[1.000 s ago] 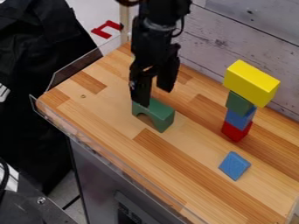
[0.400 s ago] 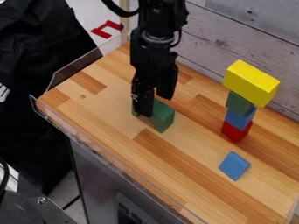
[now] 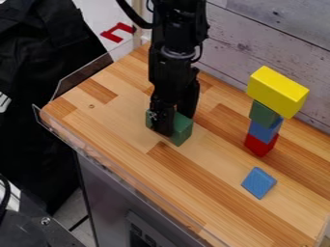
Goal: Put the green block and remove of the yellow rectangular
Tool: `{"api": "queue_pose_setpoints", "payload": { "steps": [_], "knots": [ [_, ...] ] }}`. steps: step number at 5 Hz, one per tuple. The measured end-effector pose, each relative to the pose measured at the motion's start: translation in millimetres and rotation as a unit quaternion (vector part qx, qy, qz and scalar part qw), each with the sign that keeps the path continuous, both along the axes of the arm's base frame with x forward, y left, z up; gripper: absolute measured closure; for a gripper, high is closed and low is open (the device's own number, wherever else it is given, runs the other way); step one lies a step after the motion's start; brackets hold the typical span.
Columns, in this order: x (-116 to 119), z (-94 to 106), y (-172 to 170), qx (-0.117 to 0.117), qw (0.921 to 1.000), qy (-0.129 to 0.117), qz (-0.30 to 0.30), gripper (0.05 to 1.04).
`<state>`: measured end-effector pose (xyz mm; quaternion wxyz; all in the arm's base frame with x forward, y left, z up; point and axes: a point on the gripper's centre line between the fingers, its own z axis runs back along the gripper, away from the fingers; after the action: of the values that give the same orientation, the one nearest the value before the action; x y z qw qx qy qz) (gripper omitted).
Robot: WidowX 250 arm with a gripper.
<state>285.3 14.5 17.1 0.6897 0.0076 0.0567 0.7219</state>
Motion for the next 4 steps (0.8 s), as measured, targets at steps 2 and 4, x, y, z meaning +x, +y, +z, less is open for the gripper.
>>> {"api": "queue_pose_setpoints", "payload": {
  "steps": [2,4],
  "knots": [
    [-3,6.0,1,0.004,0.9998,0.016,-0.007,0.497],
    [41,107.5,-34,0.028,0.9797,-0.191,-0.053,0.497]
  ]
}}
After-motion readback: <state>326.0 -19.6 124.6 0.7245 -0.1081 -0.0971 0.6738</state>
